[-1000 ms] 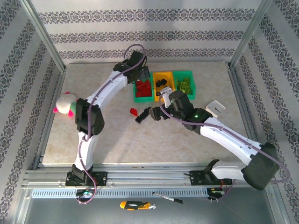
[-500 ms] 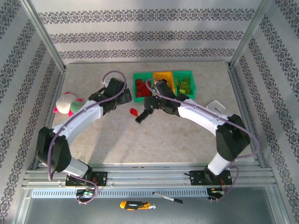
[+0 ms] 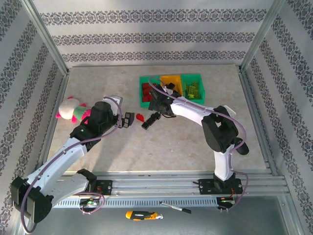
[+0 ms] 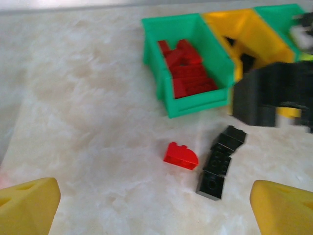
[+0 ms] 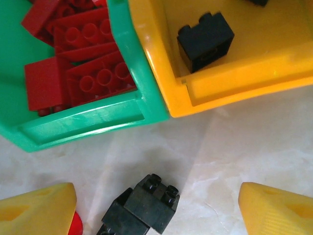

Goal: Sort the legos into containers by color
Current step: Pick up the lego from the center of the table.

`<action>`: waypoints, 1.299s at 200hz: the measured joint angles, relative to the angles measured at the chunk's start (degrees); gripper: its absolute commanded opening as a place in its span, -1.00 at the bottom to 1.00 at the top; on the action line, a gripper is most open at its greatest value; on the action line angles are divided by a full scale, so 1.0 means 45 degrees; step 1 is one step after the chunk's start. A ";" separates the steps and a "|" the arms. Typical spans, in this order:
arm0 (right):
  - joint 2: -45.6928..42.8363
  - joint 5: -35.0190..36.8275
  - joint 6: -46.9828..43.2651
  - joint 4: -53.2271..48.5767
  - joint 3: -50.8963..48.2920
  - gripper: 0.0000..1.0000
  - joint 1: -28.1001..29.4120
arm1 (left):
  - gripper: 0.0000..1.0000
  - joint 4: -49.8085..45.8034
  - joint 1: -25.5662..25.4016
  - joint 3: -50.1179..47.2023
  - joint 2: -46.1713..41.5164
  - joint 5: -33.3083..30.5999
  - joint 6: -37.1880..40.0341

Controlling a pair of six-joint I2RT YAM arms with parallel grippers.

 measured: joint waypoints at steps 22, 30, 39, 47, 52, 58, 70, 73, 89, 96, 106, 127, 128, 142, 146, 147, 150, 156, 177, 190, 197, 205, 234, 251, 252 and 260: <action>0.0588 -0.0083 0.0301 -0.0087 0.0267 0.60 0.0000 | 0.99 0.0126 -0.0005 -0.0112 -0.0233 0.0835 0.1025; 0.0738 -0.0126 0.0393 -0.0097 0.0306 0.58 -0.0005 | 0.99 0.0204 -0.0039 -0.0194 -0.0238 0.1083 0.1277; 0.0889 -0.0189 0.0447 -0.0146 0.0359 0.55 -0.0019 | 0.99 0.0287 -0.0083 -0.0311 -0.0233 0.1326 0.1472; 0.0986 -0.0277 0.0491 -0.0146 0.0403 0.53 -0.0019 | 0.99 0.0325 -0.0121 -0.0408 -0.0233 0.1511 0.1608; 0.1044 -0.0296 0.0510 -0.0141 0.0423 0.49 -0.0024 | 0.99 0.0384 -0.0141 -0.0476 -0.0228 0.1598 0.1661; 0.1088 -0.0340 0.0563 -0.0141 0.0442 0.47 -0.0024 | 0.99 0.0423 -0.0146 -0.0529 -0.0209 0.1729 0.1715; 0.1171 -0.0403 0.0704 -0.0141 0.0447 0.41 -0.0024 | 0.99 0.0476 -0.0160 -0.0568 -0.0136 0.1885 0.1807; 0.1200 -0.0427 0.0685 -0.0146 0.0447 0.40 -0.0024 | 0.99 0.0481 -0.0160 -0.0568 -0.0112 0.1914 0.1821; 0.1336 -0.0525 0.0826 -0.0141 0.0447 0.33 -0.0058 | 0.99 0.0559 -0.0160 -0.0568 -0.0039 0.2069 0.1943; 0.1394 -0.0583 0.0855 -0.0141 0.0447 0.29 -0.0107 | 0.99 0.0578 -0.0160 -0.0568 -0.0029 0.2118 0.1972; 0.1467 -0.0665 0.0923 -0.0146 0.0447 0.25 -0.0112 | 0.99 0.0593 -0.0160 -0.0568 -0.0029 0.2152 0.2001; 0.1496 -0.0801 0.1103 -0.0141 0.0447 0.12 -0.0112 | 0.99 0.0709 -0.0165 -0.0568 -0.0029 0.2166 0.2045; 0.1496 -0.0806 0.1127 -0.0141 0.0447 0.12 -0.0112 | 0.99 0.0709 -0.0165 -0.0573 -0.0029 0.2166 0.2050; 0.1496 -0.0874 0.1224 -0.0141 0.0442 0.03 -0.0112 | 0.99 0.0767 -0.0170 -0.0578 -0.0029 0.2186 0.2074; 0.1496 -0.0894 0.1243 -0.0141 0.0442 0.01 -0.0112 | 0.99 0.0767 -0.0170 -0.0583 -0.0029 0.2205 0.2084; 0.1496 -0.0908 0.1234 -0.0146 0.0442 0.00 -0.0112 | 0.99 0.0767 -0.0170 -0.0583 -0.0029 0.2210 0.2084; 0.1496 -0.0913 0.1282 -0.0141 0.0437 -0.01 -0.0112 | 0.99 0.0787 -0.0170 -0.0593 -0.0029 0.2215 0.2089; 0.1496 -0.0937 0.1326 -0.0136 0.0427 -0.03 -0.0112 | 0.99 0.0826 -0.0170 -0.0622 -0.0029 0.2254 0.2089; 0.1496 -0.0957 0.1404 -0.0141 0.0364 -0.13 -0.0112 | 0.99 0.0894 -0.0170 -0.0704 -0.0019 0.2361 0.2093; 0.1496 -0.0947 0.1467 -0.0131 0.0325 -0.22 -0.0112 | 0.99 0.0908 -0.0175 -0.0714 -0.0015 0.2433 0.2098; 0.1481 -0.0947 0.1481 -0.0136 0.0325 -0.25 -0.0112 | 0.99 0.0952 -0.0175 -0.0714 -0.0015 0.2453 0.2113; 0.1467 -0.0947 0.1481 -0.0136 0.0325 -0.28 -0.0112 | 0.99 0.0991 -0.0175 -0.0714 -0.0015 0.2477 0.2142; 0.1370 -0.0942 0.1486 -0.0146 0.0267 -0.35 -0.0112 | 0.99 0.1049 -0.0175 -0.0714 -0.0015 0.2657 0.2278; 0.1151 -0.0894 0.1477 -0.0253 0.0083 -0.38 -0.0112 | 0.99 0.1064 -0.0238 -0.0719 -0.0015 0.2827 0.2322; 0.1132 -0.0884 0.1477 -0.0257 0.0073 -0.38 -0.0112 | 0.99 0.1064 -0.0238 -0.0719 -0.0015 0.2837 0.2327; 0.0933 -0.0782 0.1467 -0.0340 -0.0039 -0.39 -0.0107 | 0.99 0.1093 -0.0296 -0.0724 -0.0015 0.2924 0.2346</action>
